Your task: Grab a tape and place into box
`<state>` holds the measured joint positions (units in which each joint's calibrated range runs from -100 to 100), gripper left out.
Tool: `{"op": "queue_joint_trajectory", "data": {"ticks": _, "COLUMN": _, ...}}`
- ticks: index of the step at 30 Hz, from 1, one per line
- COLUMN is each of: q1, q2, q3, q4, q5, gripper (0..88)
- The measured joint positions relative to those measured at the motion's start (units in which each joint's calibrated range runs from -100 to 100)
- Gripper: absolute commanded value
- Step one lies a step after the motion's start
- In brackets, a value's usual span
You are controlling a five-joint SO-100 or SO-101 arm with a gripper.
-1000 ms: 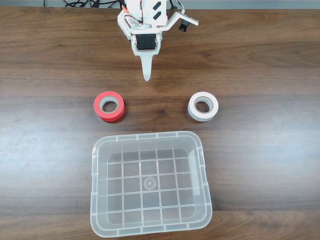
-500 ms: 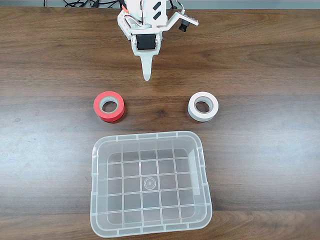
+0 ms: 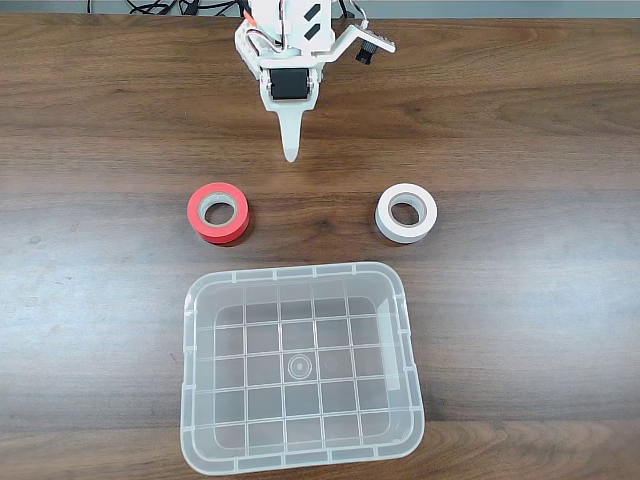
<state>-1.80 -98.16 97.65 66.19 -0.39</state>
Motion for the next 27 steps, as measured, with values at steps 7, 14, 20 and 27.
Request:
{"op": "queue_joint_trajectory", "data": {"ticks": 7, "q1": 10.0, "q2": 0.1, "q3": -5.5, "q4": 0.0, "q5": 0.0, "gripper": 1.2}}
{"op": "queue_joint_trajectory", "data": {"ticks": 14, "q1": 21.0, "q2": 0.1, "q3": -12.7, "q4": 0.0, "q5": 3.0, "gripper": 1.2}}
{"op": "queue_joint_trajectory", "data": {"ticks": 20, "q1": 26.2, "q2": 0.1, "q3": -15.8, "q4": 0.0, "q5": 10.4, "gripper": 1.2}}
{"op": "queue_joint_trajectory", "data": {"ticks": 27, "q1": 27.2, "q2": 11.3, "q3": -22.4, "q4": 1.9, "q5": 12.8, "gripper": 1.3}}
